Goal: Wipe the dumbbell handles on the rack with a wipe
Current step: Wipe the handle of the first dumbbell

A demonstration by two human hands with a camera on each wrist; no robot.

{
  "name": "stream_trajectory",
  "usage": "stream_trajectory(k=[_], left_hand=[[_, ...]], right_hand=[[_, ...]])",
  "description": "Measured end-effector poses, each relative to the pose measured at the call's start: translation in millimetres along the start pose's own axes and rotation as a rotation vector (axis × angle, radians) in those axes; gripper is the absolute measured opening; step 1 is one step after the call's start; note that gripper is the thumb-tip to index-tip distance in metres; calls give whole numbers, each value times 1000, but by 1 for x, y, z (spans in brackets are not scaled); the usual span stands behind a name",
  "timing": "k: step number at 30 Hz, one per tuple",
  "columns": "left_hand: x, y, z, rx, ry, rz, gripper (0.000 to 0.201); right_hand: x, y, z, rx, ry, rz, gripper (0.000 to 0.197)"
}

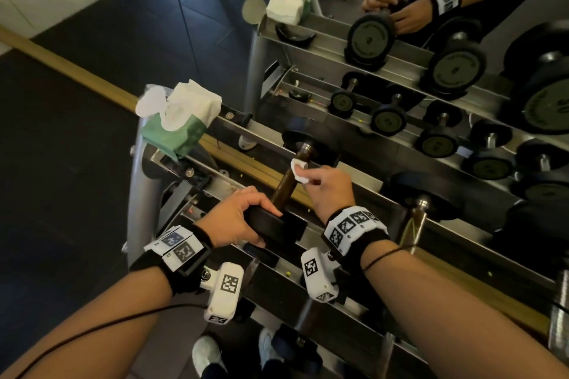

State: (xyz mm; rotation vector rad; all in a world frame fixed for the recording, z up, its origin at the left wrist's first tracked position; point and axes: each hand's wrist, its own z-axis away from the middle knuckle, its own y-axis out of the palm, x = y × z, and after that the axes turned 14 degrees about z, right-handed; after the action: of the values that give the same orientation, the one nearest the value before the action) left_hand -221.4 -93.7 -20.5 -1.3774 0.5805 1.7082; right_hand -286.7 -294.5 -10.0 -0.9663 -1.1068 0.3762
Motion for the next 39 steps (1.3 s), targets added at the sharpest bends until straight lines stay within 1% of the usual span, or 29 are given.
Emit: stream_trajectory(k=[2, 4, 6, 8, 9, 11, 13, 15, 18, 20, 22, 23, 25, 28, 31, 33, 34, 36, 39], left_hand=[[0, 0, 0, 2, -4, -6, 64], [1, 0, -1, 3, -13, -16, 64], [1, 0, 0, 2, -18, -15, 64], [0, 1, -1, -2, -19, -22, 64], [1, 1, -1, -11, -22, -26, 63], [2, 4, -1, -29, -22, -27, 63], [4, 9, -1, -48, -4, -17, 64], [7, 12, -1, -61, 16, -7, 64], [11, 9, -1, -57, 22, 51, 64], [14, -1, 0, -32, -12, 158, 64], [15, -8, 0, 2, -27, 214, 66], [14, -9, 0, 15, -21, 194, 67], [8, -6, -1, 16, 7, 70, 69], [-2, 5, 4, -24, 55, -84, 63], [-9, 21, 10, -88, 123, -377, 52], [-15, 33, 9, -76, 117, -556, 51], [-17, 38, 8, -67, 97, -611, 50], [-19, 39, 5, -61, 71, -619, 47], [-19, 28, 5, -62, 100, -527, 42]], right_hand=[[0, 2, 10, 37, -31, 62, 25], [2, 2, 19, 100, -23, 41, 22], [3, 0, 25, 229, 19, -33, 17], [4, -5, 27, 364, 9, 20, 11], [4, -8, 26, 390, 5, 56, 9], [0, -17, 22, 331, 58, 15, 10], [-7, -27, 17, 224, 157, -118, 15], [-14, -36, 12, 135, 214, -219, 18], [-18, -46, 5, 22, 192, -261, 23], [-17, -47, 0, -17, 155, -242, 27], [-12, -45, -5, -42, 123, -189, 32], [-8, -43, -8, -58, 114, -157, 31], [-1, -37, -13, -91, 97, -86, 25], [7, -29, -15, -107, 75, 29, 26], [6, -26, -14, -123, 104, 46, 28], [4, -26, -13, -127, 134, 50, 28], [2, -25, -12, -128, 144, 55, 28], [0, -24, -9, -136, 142, 58, 28], [-1, -24, -6, -165, 110, 32, 29]])
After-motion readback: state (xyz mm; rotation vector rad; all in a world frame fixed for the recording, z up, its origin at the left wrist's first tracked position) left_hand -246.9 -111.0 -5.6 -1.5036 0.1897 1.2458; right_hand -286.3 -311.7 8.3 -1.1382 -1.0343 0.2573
